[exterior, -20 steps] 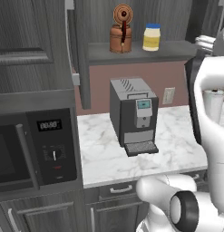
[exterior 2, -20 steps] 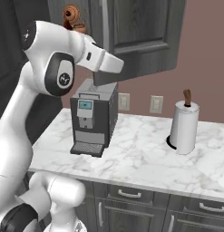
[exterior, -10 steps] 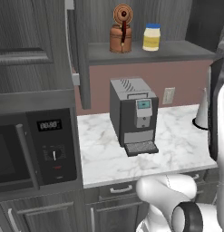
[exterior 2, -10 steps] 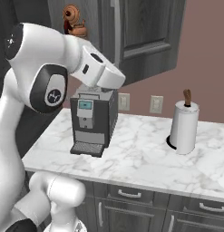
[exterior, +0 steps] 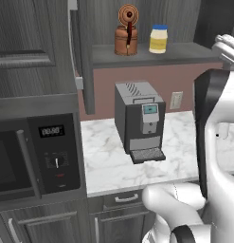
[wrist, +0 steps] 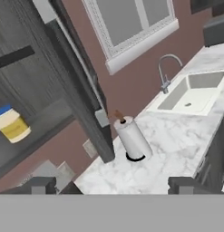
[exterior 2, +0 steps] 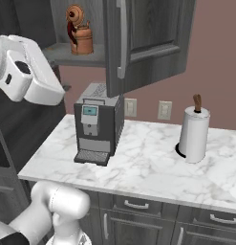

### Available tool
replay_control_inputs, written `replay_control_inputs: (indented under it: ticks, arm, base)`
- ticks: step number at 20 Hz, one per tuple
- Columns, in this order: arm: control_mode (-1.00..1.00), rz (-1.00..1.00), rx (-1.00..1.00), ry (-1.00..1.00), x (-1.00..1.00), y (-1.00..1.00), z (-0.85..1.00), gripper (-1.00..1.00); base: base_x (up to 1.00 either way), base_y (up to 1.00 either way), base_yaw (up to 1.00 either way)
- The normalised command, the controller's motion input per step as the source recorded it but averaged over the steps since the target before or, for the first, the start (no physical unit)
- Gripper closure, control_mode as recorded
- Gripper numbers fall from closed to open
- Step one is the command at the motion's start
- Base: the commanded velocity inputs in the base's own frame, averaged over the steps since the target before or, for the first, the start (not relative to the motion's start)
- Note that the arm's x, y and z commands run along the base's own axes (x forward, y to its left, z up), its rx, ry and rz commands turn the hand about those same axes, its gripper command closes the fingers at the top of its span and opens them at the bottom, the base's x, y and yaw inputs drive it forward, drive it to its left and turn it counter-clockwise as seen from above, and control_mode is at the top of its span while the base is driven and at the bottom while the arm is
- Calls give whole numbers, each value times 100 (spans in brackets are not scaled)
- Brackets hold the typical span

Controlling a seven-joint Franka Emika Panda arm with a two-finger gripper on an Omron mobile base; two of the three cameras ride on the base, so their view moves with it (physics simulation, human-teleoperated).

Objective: The dining table condiment station is running low on mayonnaise. Refill the condiment station by opening the cabinet and taking the mayonnaise from the cabinet and placing it on the dining table.

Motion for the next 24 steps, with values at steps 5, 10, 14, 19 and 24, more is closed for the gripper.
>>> replay_control_inputs:
  ticks: [5, 10, 14, 19, 24]
  arm:
    - [-100, -24, -9, 0, 44, 86, -1, -100]
    - [-100, -22, -10, 6, 79, 6, -1, -100]
    - [-100, -1, 0, 0, 1, -25, -1, -100]
    - [-100, -8, -1, 0, 48, -22, -20, -100]
    - [-100, -12, 0, 0, 54, -13, -11, -100]
  base:
    - [0, 0, 0]
    - [0, 0, 0]
    - [0, 0, 0]
    - [0, 0, 0]
    - [0, 0, 0]
